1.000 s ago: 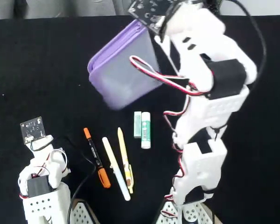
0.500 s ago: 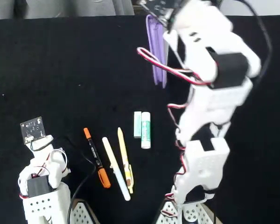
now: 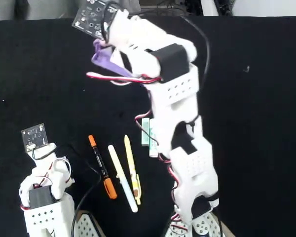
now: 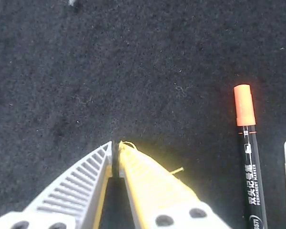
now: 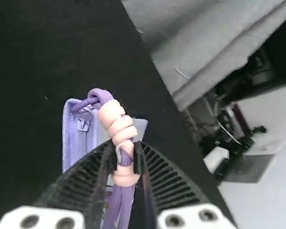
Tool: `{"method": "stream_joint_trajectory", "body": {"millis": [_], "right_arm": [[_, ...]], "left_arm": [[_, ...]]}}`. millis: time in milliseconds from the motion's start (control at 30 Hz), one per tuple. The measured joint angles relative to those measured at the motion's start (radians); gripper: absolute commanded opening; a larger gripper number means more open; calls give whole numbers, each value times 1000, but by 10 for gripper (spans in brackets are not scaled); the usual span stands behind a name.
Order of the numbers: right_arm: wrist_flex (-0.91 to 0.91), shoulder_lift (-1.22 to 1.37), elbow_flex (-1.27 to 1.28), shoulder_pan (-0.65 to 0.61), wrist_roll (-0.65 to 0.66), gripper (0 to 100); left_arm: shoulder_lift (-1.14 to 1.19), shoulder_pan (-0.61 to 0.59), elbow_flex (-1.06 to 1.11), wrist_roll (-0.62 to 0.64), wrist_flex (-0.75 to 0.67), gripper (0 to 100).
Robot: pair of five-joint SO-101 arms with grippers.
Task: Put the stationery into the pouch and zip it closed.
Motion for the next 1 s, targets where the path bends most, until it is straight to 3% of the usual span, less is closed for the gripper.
{"method": "stream_joint_trajectory", "body": {"millis": [233, 433, 800, 1000], "right_arm": [[0, -35, 259, -43, -54, 11], [0, -227, 646, -75, -87, 11], [-3, -514, 1077, -77, -89, 11], [-126, -647, 1341, -94, -89, 11]], "left_arm": [[0, 0, 0, 0, 0, 30], [0, 0, 0, 0, 0, 30], [0, 0, 0, 0, 0, 30], [0, 0, 0, 0, 0, 30]]}}
